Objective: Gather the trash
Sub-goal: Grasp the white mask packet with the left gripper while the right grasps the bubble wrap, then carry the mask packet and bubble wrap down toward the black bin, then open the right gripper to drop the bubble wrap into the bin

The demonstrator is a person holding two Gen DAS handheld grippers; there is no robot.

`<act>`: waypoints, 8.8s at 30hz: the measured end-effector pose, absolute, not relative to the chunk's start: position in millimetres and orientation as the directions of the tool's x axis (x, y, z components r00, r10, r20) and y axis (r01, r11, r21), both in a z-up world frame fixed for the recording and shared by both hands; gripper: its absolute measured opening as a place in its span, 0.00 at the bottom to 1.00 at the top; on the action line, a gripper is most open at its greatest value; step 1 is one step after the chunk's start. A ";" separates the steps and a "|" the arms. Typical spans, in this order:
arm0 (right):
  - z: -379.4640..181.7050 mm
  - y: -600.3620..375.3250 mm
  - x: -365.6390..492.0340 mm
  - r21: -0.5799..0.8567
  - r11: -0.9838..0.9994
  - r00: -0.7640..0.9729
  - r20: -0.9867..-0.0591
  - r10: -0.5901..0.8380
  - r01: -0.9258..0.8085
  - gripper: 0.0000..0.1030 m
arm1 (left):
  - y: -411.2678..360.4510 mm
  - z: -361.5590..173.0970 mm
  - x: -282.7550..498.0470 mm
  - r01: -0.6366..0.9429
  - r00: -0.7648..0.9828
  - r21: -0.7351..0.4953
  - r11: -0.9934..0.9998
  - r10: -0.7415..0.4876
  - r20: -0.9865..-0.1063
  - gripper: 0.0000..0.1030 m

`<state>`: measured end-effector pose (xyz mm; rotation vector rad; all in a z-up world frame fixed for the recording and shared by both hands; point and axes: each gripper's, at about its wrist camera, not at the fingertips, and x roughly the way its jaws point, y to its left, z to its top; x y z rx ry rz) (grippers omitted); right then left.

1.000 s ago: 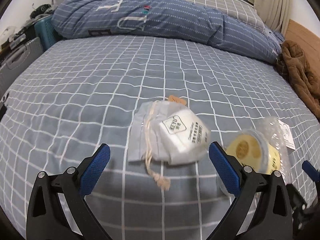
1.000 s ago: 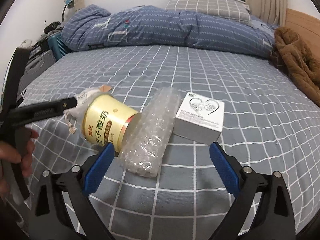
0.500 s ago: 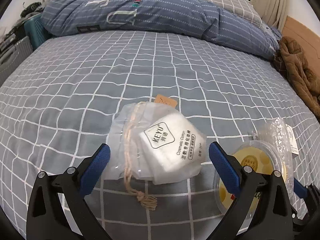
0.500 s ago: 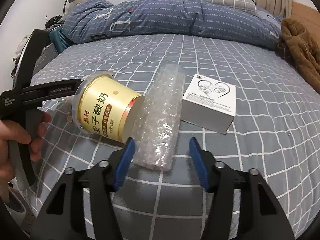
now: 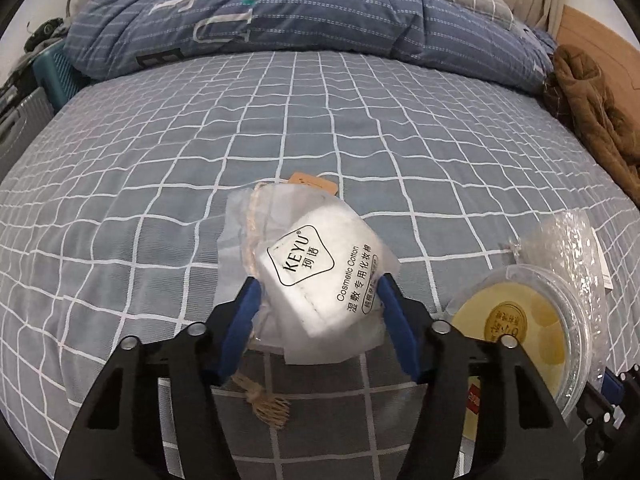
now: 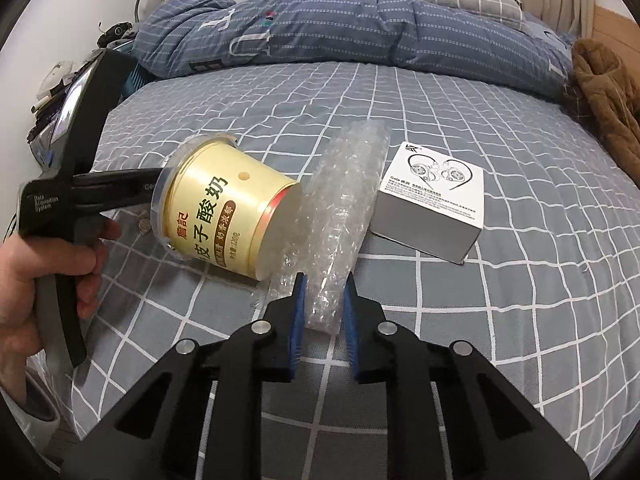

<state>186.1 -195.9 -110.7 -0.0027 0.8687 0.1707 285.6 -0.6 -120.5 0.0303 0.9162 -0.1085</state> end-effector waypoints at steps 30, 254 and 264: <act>-71.1 -226.0 155.7 0.044 0.996 0.709 -0.699 0.088 -0.080 0.16 | -6.2 -74.5 223.1 0.079 0.667 -0.092 0.993 -0.121 -0.735 0.50; -178.9 -205.9 -102.1 0.007 0.996 0.463 -0.885 0.047 -0.088 0.86 | 3.4 -223.0 -119.5 0.125 0.343 -0.114 0.986 -0.151 -0.927 0.50; -171.5 -250.2 -107.0 0.030 1.000 0.477 -0.879 0.022 0.009 0.86 | -37.5 -222.9 -112.5 0.189 0.338 -0.112 0.976 -0.172 -0.926 0.50</act>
